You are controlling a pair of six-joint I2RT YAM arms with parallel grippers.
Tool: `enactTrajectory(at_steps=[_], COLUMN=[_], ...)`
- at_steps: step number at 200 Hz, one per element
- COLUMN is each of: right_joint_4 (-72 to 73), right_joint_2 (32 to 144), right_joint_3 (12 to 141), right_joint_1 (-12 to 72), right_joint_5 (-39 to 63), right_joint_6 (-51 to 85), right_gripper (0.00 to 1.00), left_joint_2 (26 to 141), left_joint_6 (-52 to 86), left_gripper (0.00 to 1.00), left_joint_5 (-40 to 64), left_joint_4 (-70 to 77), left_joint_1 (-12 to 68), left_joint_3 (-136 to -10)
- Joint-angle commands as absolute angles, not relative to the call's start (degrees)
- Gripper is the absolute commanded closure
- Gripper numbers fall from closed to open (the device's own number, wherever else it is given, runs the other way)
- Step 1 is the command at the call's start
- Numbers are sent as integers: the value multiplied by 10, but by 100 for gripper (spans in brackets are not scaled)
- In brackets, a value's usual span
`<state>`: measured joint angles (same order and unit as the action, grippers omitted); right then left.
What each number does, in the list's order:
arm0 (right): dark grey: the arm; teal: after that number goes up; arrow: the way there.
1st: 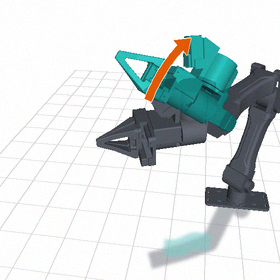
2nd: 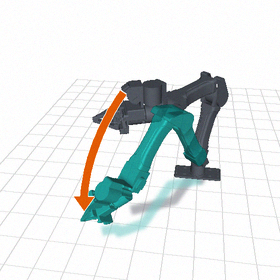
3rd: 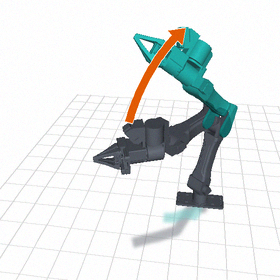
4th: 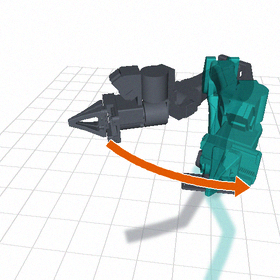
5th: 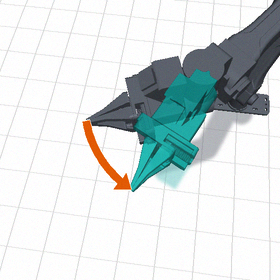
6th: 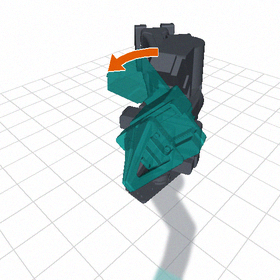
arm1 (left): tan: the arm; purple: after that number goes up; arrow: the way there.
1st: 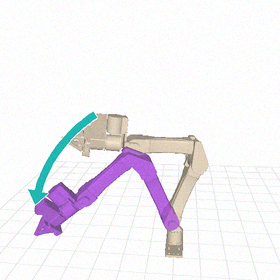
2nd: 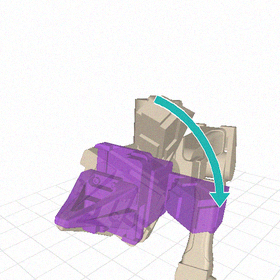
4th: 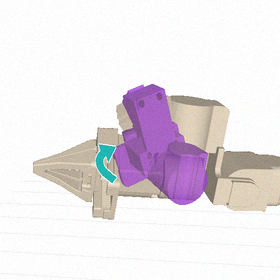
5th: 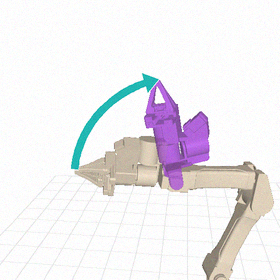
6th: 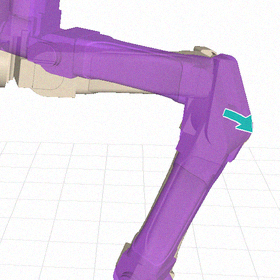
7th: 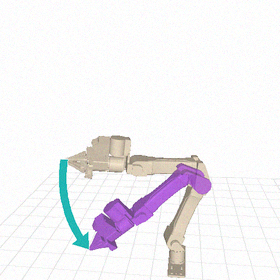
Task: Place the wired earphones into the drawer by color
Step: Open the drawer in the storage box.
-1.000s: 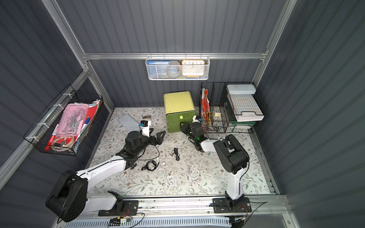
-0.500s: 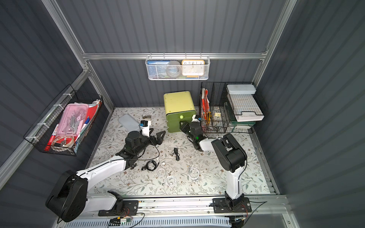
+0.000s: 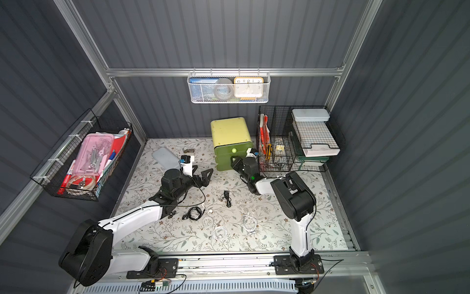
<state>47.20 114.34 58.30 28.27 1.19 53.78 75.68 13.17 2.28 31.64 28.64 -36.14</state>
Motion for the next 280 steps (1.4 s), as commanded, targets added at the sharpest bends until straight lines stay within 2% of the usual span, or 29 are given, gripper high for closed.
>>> enactTrajectory(at_steps=[1, 189, 280], right_joint_4=[484, 462, 459], right_joint_2=[1153, 1124, 1128], right_joint_3=[596, 581, 585], right_joint_1=[283, 292, 296], right_joint_5=[2, -23, -24], right_joint_6=[541, 530, 535], right_gripper=[64, 72, 72], left_joint_2=[749, 751, 894], left_joint_6=[136, 127, 118], left_gripper=[1, 1, 1], left_joint_5=[18, 10, -5], left_joint_4=[316, 316, 249], left_joint_1=[287, 287, 287], left_joint_3=[-358, -362, -549])
